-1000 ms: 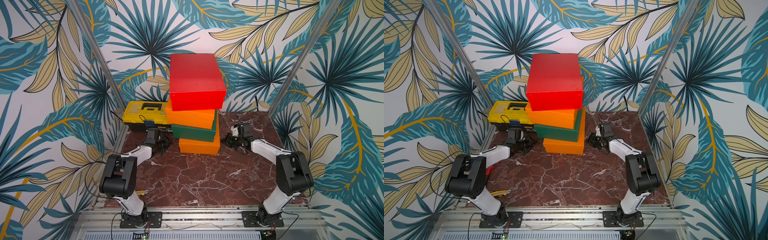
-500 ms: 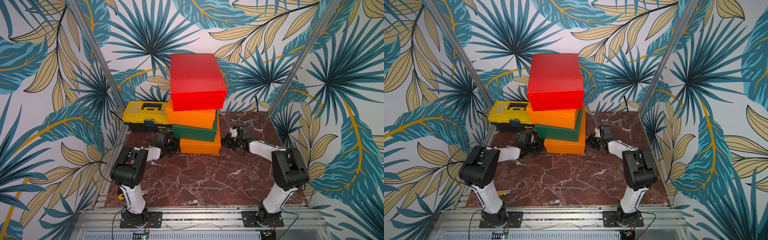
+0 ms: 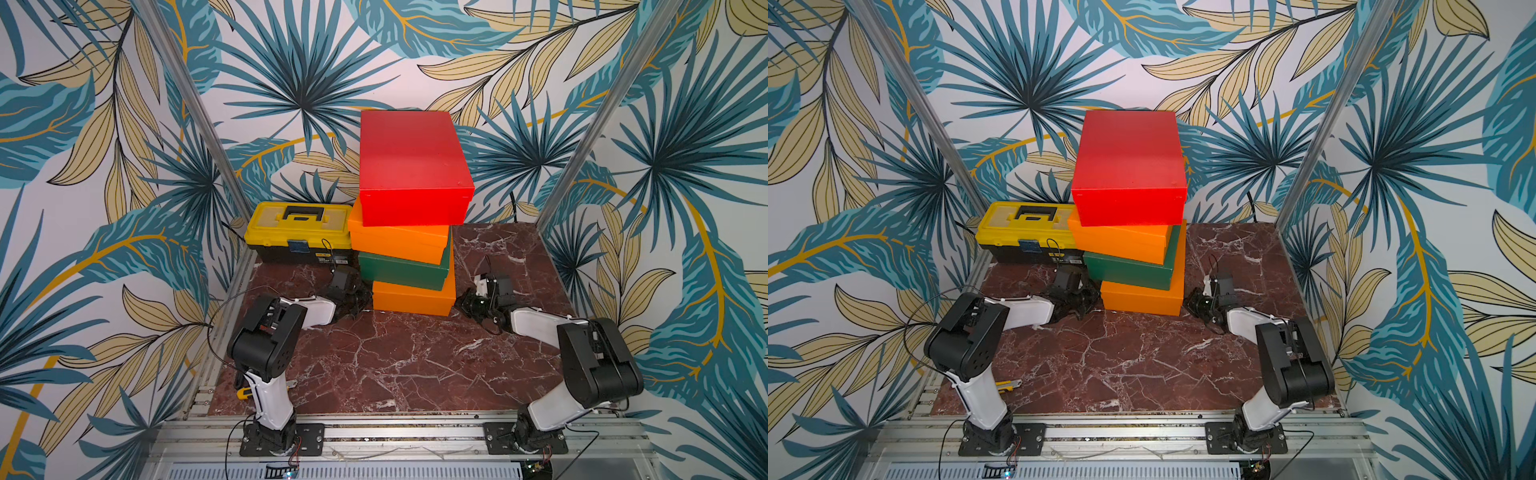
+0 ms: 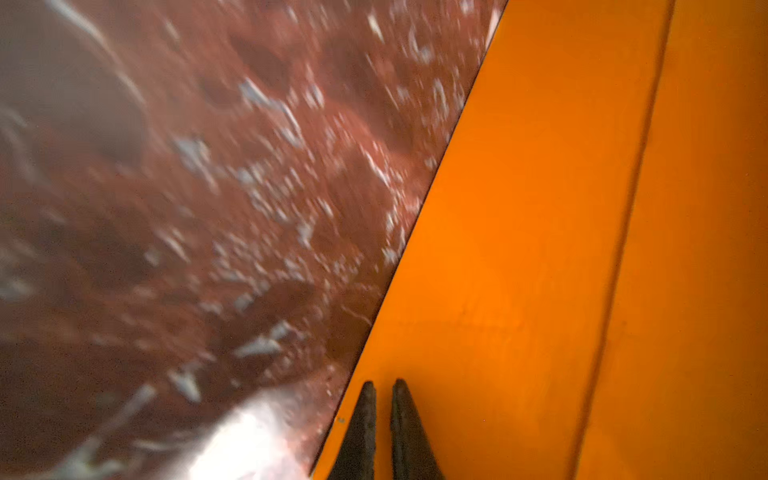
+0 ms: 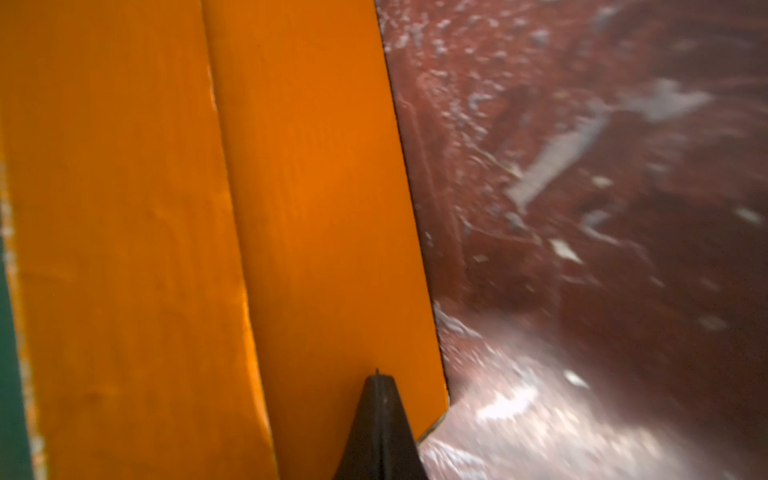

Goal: Stack the shoeboxes
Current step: Move the shoebox to the center of the board.

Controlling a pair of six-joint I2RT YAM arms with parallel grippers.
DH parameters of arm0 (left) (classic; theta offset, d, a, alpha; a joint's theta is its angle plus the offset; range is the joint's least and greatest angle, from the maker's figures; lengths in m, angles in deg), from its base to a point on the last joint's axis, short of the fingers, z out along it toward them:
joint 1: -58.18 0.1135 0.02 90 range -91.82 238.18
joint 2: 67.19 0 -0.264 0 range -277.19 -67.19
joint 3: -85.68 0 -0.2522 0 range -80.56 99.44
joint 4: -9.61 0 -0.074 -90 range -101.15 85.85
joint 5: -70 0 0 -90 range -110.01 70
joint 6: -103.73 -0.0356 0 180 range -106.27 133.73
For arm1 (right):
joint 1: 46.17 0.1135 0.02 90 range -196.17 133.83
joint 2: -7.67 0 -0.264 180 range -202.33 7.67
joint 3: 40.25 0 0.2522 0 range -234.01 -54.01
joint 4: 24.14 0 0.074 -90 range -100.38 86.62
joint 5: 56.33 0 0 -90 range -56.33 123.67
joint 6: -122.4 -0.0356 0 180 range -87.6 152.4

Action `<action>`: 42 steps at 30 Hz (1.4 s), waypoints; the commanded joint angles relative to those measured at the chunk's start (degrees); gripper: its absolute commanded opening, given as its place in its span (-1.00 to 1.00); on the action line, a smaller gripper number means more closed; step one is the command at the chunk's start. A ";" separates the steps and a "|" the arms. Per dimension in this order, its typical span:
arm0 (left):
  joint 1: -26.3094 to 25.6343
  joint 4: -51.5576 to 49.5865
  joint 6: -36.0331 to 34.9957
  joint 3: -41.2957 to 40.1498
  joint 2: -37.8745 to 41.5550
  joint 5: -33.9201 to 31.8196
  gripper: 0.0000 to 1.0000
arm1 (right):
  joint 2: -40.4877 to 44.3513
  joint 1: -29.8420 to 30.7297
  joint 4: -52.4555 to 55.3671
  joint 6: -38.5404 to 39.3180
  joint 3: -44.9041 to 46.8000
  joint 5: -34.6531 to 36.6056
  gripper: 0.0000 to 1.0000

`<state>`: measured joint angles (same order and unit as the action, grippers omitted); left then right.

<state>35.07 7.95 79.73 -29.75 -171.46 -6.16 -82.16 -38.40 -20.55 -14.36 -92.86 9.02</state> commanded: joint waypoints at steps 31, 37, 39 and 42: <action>2.13 0.29 -0.33 -8.53 23.13 6.47 -0.69 | 30.62 -10.32 38.22 9.52 -7.61 -1.01 -1.00; 1.57 -0.06 0.86 -4.03 21.88 8.15 -0.68 | 28.36 -7.42 35.98 7.53 -11.65 -3.46 -1.00; -0.18 -0.10 0.98 -2.95 21.63 8.10 -0.68 | 27.63 -5.78 35.12 6.80 -12.11 -3.15 -1.00; -3.11 -0.11 1.12 -1.90 21.45 7.30 -0.68 | 26.93 -4.06 33.98 5.94 -11.89 -2.59 -1.00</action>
<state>34.30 8.23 80.86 -33.29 -149.58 0.38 -54.51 -43.67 14.57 -7.08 -104.58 6.88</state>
